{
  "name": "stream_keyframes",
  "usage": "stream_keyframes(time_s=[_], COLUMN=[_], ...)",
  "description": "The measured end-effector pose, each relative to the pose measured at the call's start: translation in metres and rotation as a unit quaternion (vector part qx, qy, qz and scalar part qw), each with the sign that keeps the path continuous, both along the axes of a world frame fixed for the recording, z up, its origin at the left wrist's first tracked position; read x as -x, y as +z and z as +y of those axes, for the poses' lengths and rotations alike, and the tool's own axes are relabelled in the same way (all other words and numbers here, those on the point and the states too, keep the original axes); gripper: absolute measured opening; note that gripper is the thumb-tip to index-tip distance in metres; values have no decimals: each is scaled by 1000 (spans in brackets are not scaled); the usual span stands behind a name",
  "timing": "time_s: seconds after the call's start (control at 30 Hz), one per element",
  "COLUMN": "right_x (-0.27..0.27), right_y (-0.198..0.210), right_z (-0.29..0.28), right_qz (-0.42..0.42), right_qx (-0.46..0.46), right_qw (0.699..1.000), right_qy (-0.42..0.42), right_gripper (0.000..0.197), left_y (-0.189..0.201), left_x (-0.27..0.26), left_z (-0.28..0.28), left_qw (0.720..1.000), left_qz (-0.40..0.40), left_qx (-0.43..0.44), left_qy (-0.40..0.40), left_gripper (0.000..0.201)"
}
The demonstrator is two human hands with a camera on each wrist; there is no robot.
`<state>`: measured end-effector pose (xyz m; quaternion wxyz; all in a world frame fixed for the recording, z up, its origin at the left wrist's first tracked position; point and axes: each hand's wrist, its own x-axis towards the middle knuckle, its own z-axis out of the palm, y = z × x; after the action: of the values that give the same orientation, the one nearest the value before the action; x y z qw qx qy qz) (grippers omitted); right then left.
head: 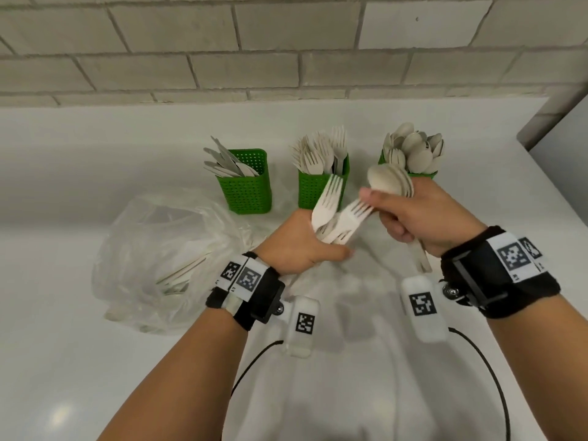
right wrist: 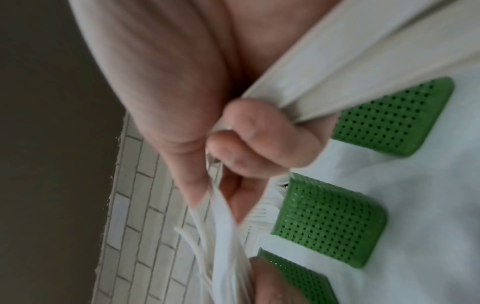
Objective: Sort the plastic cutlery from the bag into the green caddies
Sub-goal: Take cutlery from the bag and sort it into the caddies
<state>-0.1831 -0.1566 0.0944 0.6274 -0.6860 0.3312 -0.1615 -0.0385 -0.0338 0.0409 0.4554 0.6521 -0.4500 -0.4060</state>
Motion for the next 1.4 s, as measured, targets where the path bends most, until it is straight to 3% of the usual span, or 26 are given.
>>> stream_keyframes(time_s=[0.07,0.17,0.33,0.4,0.5,0.6,0.7,0.77,0.83,0.93,1.0,1.1,1.27,1.4], right_x=[-2,-7,-26,-32,-36,-40,-41,-39,-35,-25,-20,-17,-19,-21], right_y=[-5,-14,-21,-26,-33,-34,-36,-32,-24,-25,-32,-39,-42,-44], right_z=[0,14,40,44,50,61,64,56,46,33,35,48,48,46], right_qz=[-72,-53,-47,-10,71,78,71,57,12,26,79,25,-21,-20], right_qx=[-54,-52,-54,3,107,180,264,238,153,67,12,-71,-70,-8], right_qw=[994,997,997,999,990,978,959,964,985,997,989,982,983,993], right_qy=[-69,-29,42,48,65,67,77,104,81,31,121,171,166,120], right_gripper=[26,13,38,56,73,69,49,33,33,37,33,31,31,23], left_y=[-5,-3,-7,-10,-9,-8,-10,-9,-9,-8,-5,4,10,9], left_x=[1,6,16,19,21,24,20,12,5,-6,-11,-13,-15,-17], left_z=[1,-2,-12,-14,-14,-12,-15,-15,-14,-10,-7,-4,4,7], left_qw=[991,955,941,933,917,905,878,852,827,815,798,780,764,776], left_qz=[112,263,296,314,360,390,430,469,512,515,539,564,599,583], left_qx=[20,39,111,113,108,83,71,61,67,79,101,131,155,166], left_qy=[67,133,125,134,133,151,198,226,222,253,251,237,183,176], left_gripper=[19,22,43,58,39,31,19,35,50,10,24,30,8,17])
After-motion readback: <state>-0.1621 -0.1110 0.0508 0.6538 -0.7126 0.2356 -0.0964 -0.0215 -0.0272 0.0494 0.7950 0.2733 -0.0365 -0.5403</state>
